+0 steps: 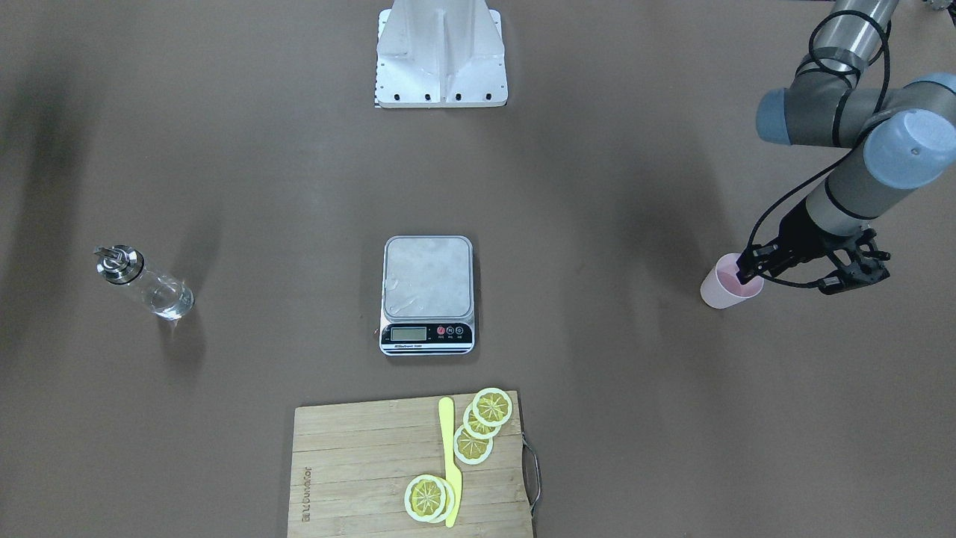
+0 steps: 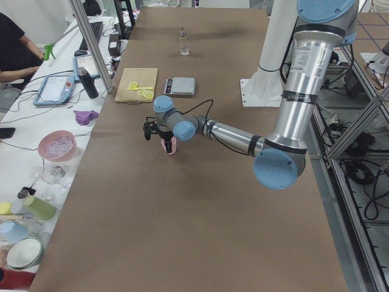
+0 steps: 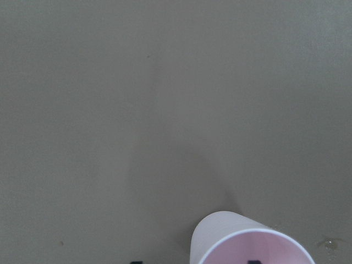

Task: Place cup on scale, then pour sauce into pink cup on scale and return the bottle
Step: 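Reach the left gripper down to the pink cup and grasp it, then carry the pink cup with the left gripper onto the scale and release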

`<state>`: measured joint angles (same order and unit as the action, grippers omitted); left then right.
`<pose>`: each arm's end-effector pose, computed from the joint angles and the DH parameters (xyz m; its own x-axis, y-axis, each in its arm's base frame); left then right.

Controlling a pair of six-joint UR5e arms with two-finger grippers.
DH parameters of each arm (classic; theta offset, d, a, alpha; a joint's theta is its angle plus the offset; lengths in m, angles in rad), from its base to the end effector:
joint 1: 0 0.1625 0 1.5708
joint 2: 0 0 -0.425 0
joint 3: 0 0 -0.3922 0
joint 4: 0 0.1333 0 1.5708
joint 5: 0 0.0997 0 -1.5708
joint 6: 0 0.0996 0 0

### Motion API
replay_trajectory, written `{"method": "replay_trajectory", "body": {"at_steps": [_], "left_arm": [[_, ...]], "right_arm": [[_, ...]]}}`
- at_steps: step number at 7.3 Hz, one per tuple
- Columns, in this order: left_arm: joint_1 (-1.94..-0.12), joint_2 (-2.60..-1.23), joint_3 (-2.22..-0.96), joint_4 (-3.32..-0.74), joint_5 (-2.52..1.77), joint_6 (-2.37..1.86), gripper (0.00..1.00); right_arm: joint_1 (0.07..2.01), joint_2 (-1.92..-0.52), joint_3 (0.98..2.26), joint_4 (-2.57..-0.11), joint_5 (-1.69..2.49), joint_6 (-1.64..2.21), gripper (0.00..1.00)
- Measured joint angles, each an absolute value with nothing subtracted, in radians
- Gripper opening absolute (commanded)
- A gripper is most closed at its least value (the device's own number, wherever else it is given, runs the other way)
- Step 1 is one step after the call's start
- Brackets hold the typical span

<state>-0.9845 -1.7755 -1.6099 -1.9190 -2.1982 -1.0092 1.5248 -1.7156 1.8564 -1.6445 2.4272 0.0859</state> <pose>0.2667 -0.5368 0.4952 0.6512 -0.2012 -0.7317 0.1729 0.9782 -0.1151 0.0382 -0.4331 0.5864 0.6537 0.0051 0.7568 -0.0102 0.9999 0.0021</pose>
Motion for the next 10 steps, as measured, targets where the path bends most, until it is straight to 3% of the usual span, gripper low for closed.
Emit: {"method": "replay_trajectory", "body": {"at_steps": [1,2,7,10], "left_arm": [[-0.978,-1.776,-1.609,-1.919,-2.198,-1.009,0.08],[-0.974,-1.775,-1.608,-1.919,-2.198,-1.009,0.00],[-1.037,-1.766,-1.673,-1.883,-2.303,-1.003,0.00],[-1.078,-1.941,-1.735,-1.613,-2.370,-1.038,0.00]], "right_arm": [[1.525,-1.716,1.856,-1.644,2.428,0.086,1.00],[1.525,-1.716,1.856,-1.644,2.428,0.086,1.00],[1.525,-1.718,1.858,-1.646,2.430,0.086,1.00],[1.523,-1.716,1.859,-1.647,2.430,0.087,1.00]]}}
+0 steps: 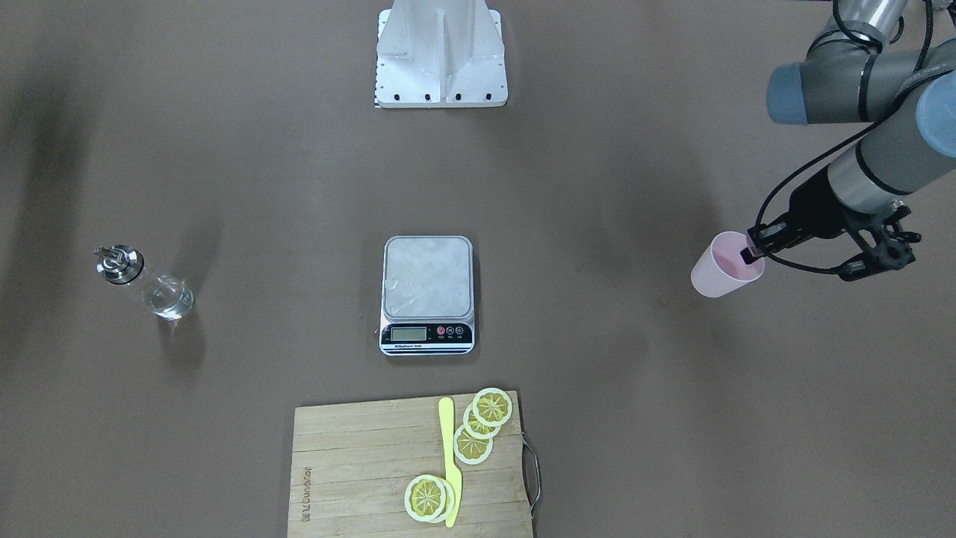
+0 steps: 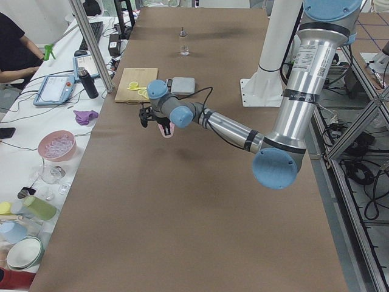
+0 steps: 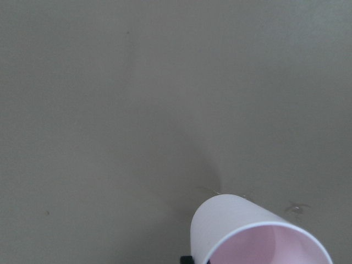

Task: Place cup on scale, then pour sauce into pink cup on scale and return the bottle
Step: 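Carry the pink cup with the left gripper onto the scale and release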

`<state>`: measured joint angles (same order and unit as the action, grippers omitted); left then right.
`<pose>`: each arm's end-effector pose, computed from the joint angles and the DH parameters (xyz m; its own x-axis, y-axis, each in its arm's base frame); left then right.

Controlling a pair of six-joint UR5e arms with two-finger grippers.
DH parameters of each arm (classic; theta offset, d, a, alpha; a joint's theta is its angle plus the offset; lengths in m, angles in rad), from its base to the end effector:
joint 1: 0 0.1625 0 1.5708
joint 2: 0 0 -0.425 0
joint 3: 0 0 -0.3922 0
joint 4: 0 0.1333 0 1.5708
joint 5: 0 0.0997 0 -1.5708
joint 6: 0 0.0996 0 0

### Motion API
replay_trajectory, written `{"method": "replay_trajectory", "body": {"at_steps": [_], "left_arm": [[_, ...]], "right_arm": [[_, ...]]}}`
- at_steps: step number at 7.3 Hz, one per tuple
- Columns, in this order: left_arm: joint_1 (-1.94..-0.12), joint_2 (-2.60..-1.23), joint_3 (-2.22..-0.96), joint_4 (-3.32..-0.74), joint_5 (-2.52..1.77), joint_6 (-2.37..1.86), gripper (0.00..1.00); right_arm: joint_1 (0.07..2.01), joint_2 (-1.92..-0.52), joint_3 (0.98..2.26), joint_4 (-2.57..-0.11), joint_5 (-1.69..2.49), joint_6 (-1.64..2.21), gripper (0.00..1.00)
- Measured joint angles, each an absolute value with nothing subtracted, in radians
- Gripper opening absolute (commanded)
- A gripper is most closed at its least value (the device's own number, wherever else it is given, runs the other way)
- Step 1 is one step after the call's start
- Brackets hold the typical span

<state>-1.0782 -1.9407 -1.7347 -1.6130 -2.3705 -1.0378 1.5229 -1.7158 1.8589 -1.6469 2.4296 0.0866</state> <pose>0.2352 -0.5691 0.3631 0.5598 -0.2941 -0.7747 0.1683 0.9558 -0.2412 0.0372 -0.4329 0.5854 0.6519 0.0046 0.7583 -0.0086 1.0000 0.0014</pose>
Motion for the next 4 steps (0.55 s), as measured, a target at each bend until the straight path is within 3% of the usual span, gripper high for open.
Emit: {"method": "replay_trajectory", "body": {"at_steps": [4], "left_arm": [[-0.880,-2.236,-1.731,-1.473,-2.302,-1.493,0.00]], "right_arm": [[1.517,-1.717,1.859,-1.642,2.416,0.085,1.00]]}}
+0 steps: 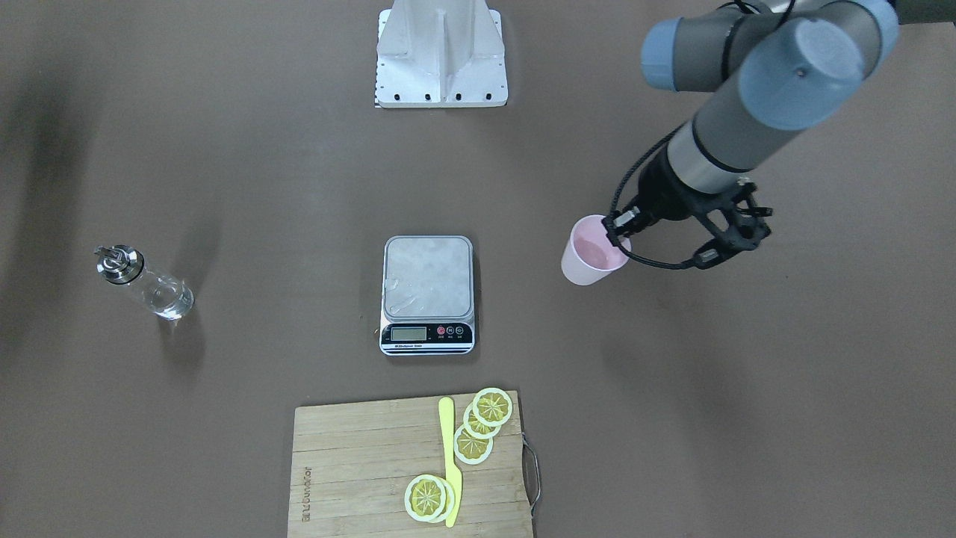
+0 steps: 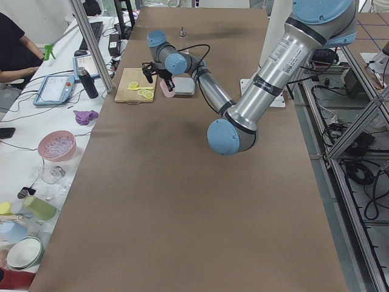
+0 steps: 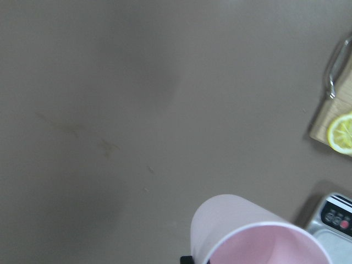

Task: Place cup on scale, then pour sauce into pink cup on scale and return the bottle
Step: 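Carry the pink cup with the left gripper onto the scale and release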

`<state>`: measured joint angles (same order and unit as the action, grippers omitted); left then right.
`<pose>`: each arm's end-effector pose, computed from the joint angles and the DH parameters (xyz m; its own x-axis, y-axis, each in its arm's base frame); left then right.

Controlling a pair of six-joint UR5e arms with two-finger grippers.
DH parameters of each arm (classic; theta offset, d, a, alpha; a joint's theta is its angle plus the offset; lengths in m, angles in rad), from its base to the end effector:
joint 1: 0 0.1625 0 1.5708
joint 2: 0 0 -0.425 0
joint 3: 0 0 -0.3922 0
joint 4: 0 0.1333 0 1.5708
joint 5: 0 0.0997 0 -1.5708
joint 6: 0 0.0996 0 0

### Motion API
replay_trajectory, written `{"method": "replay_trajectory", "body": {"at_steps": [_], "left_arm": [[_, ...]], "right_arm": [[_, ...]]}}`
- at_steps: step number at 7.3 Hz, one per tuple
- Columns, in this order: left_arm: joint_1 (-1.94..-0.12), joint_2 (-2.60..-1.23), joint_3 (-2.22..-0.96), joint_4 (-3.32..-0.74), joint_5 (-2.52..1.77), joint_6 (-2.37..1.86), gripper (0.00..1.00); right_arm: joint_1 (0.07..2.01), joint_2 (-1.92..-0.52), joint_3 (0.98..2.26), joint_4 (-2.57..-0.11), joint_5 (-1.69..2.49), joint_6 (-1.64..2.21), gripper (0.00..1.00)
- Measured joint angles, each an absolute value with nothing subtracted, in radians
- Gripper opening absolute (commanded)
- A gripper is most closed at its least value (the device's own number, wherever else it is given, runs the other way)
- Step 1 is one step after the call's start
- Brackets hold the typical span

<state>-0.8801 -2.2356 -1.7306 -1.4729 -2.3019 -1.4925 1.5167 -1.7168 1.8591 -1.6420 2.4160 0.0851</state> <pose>0.3640 -0.5453 0.1982 0.4975 -0.5105 -0.7014 0.2531 0.8588 -0.4455 0.0354 -0.4331 0.5862 0.6619 -0.0040 0.7496 -0.0023 1.0000 0.0074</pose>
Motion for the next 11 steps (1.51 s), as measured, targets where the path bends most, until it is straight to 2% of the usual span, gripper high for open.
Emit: {"method": "replay_trajectory", "body": {"at_steps": [2,5,7,10,11], "left_arm": [[-0.769,-2.328,-1.665,-1.563,-2.233,-1.710,0.00],[-0.710,-2.457,-1.451,-1.700,-2.153,-1.820,0.00],[-0.678,-2.474,-1.406,-1.723,-2.132,-1.823,0.00],[-0.632,-2.476,-1.403,-1.726,-2.091,-1.811,0.00],[-0.629,-2.476,-1.405,-1.726,-2.089,-1.809,0.63]], "right_arm": [[1.515,-1.721,1.860,-1.636,2.415,0.084,1.00],[1.514,-1.720,1.861,-1.634,2.415,0.084,1.00],[1.514,-1.719,1.861,-1.634,2.417,0.084,1.00],[1.513,-1.717,1.861,-1.634,2.417,0.084,1.00],[1.513,-1.717,1.861,-1.634,2.417,0.084,1.00]]}}
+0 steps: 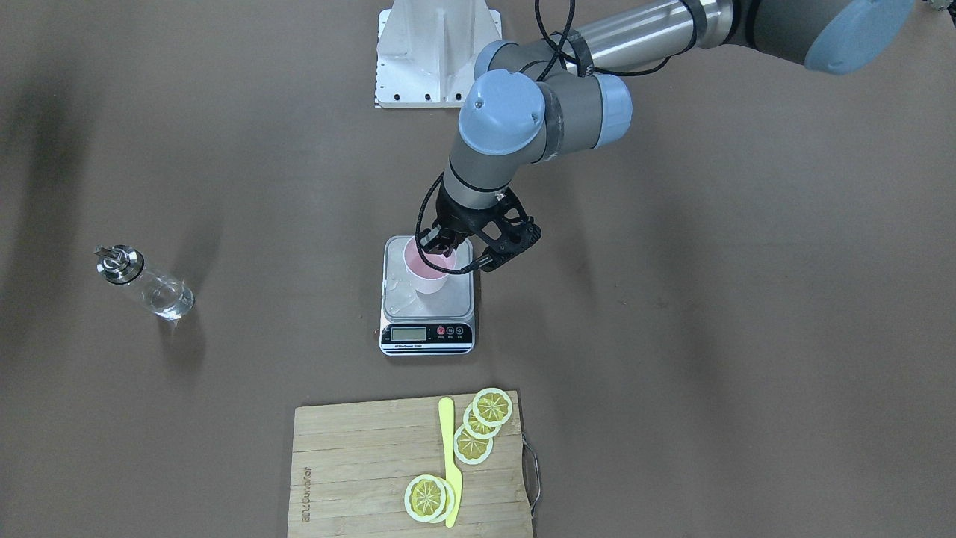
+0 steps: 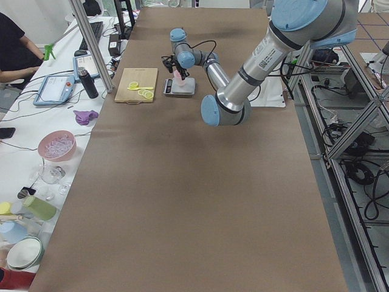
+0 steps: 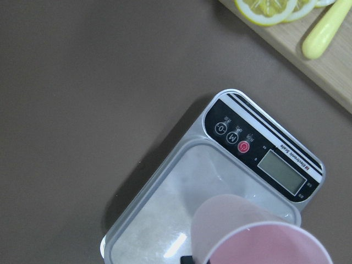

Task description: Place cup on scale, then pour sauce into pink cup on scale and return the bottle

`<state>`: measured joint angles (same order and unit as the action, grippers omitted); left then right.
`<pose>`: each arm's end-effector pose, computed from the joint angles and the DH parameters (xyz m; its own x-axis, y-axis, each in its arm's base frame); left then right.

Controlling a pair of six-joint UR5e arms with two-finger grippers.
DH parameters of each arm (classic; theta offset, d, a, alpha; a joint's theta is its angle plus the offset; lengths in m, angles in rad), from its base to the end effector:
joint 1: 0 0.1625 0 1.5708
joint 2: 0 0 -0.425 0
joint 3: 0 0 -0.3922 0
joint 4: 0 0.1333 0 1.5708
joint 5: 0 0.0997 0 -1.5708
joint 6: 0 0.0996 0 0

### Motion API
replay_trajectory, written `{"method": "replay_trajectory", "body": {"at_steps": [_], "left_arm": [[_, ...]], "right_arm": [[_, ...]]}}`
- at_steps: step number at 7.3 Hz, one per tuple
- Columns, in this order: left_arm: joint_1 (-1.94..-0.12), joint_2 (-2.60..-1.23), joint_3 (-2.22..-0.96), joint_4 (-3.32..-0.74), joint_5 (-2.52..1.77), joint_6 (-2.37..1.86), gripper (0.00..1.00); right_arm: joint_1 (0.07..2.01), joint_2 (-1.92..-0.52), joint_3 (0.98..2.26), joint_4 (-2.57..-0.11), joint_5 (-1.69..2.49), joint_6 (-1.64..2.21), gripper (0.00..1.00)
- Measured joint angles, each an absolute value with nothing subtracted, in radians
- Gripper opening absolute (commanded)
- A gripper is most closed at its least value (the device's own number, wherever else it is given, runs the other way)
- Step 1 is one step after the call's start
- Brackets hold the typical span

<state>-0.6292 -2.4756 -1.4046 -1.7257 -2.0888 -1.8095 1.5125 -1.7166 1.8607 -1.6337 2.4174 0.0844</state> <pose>0.5603 -0.5117 0.1376 0.4452 -0.5781 -0.6838 0.3135 0.8160 -0.4857 0.0335 -0.4338 0.5844 0.6604 -0.0150 0.7507 0.0024 0.9998 0.0179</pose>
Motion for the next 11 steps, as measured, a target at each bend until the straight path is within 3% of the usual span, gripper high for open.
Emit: {"method": "replay_trajectory", "body": {"at_steps": [1,4,8,11], "left_arm": [[-0.628,-2.474,-1.406,-1.726,-2.087,-1.808,0.98],[-0.630,-2.467,-1.434,-1.719,-2.085,-1.796,0.98],[-0.708,-2.367,-1.713,-1.595,-2.124,-1.773,0.98],[-0.785,-2.303,-1.830,-1.510,-2.165,-1.726,0.98]], "right_arm": [[1.513,-1.717,1.861,-1.634,2.417,0.084,1.00],[1.514,-1.715,1.868,-1.635,2.420,0.085,1.00],[1.509,-1.691,1.879,-1.643,2.424,0.087,1.00],[1.467,-1.689,2.044,-1.642,2.440,0.102,1.00]]}}
